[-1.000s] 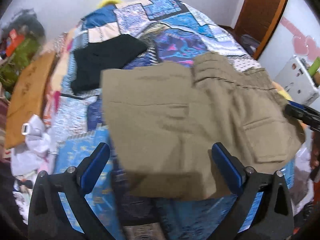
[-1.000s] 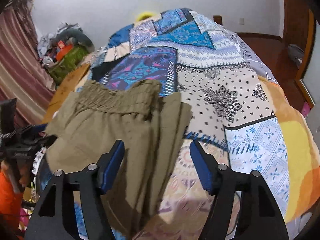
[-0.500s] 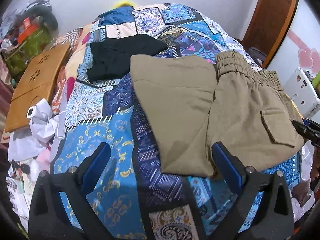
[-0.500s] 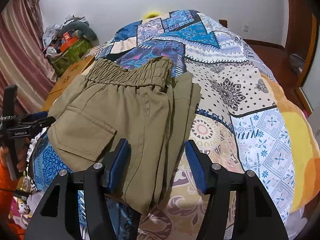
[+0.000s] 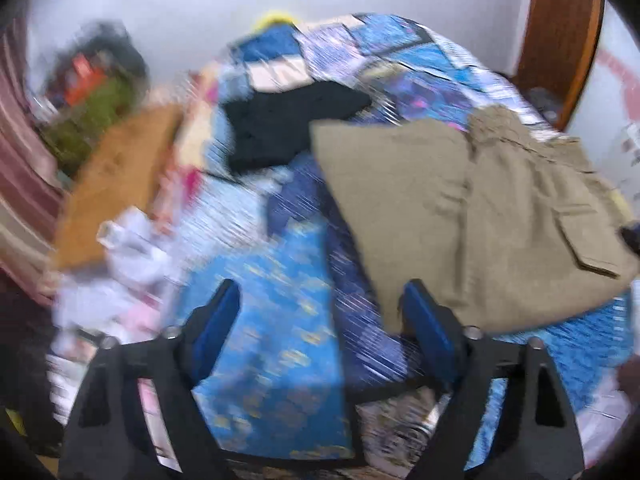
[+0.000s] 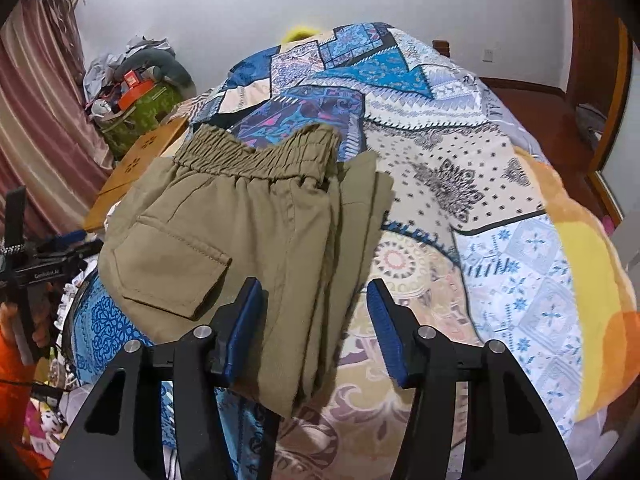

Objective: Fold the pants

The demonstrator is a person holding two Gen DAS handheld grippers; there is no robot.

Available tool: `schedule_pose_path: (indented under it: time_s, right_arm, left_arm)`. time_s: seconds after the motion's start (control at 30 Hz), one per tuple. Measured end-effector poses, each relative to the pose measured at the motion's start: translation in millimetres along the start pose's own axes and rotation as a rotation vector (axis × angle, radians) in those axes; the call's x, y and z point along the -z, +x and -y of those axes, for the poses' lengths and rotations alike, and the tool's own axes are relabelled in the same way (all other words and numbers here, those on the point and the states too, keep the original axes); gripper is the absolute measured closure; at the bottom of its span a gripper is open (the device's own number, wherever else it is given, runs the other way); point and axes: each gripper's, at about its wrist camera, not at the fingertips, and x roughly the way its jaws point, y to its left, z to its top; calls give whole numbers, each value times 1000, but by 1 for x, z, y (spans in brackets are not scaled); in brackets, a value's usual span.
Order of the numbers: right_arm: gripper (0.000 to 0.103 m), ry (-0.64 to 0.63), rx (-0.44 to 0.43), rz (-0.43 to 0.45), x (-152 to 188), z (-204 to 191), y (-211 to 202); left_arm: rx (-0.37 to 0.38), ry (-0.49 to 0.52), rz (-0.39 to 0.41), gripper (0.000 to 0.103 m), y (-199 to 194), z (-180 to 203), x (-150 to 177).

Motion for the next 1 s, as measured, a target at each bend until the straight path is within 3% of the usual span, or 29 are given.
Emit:
schedule_pose_path:
  time_s: [0.03,0.07,0.2,0.37,0.53,0.6,0.7,1.0]
  right_arm:
    - [54,-1,3,-1,-3,1,-1]
    - [54,-1,6,2,-5,2,-3]
    - [54,-2,27,44,-21,6,-7]
    - [55,-28,13,54,-44,2,4]
    - [63,-83,2,16,-56,-6,26]
    - [63,-99,6,21,-59,-8,32]
    - [72,-103,-6,-14,-61,-7,45]
    - [74,-115,7,-20,-57,-3,53]
  left_arm:
    - [-23,5,8,24,-2,-2,-5]
    - [3,-8,17,24,-4,-6,-13]
    - [176,-54,32,24,-7,-10,-42]
    - [351,-26,23,24,2,27,-80]
    - [393,71,-1,32,21,75,-100]
    - [385,95,-16,47,31,89,-102]
    - [348,122,-27,55,43,105,-100]
    - [293,138,-7,52,55,101,-86]
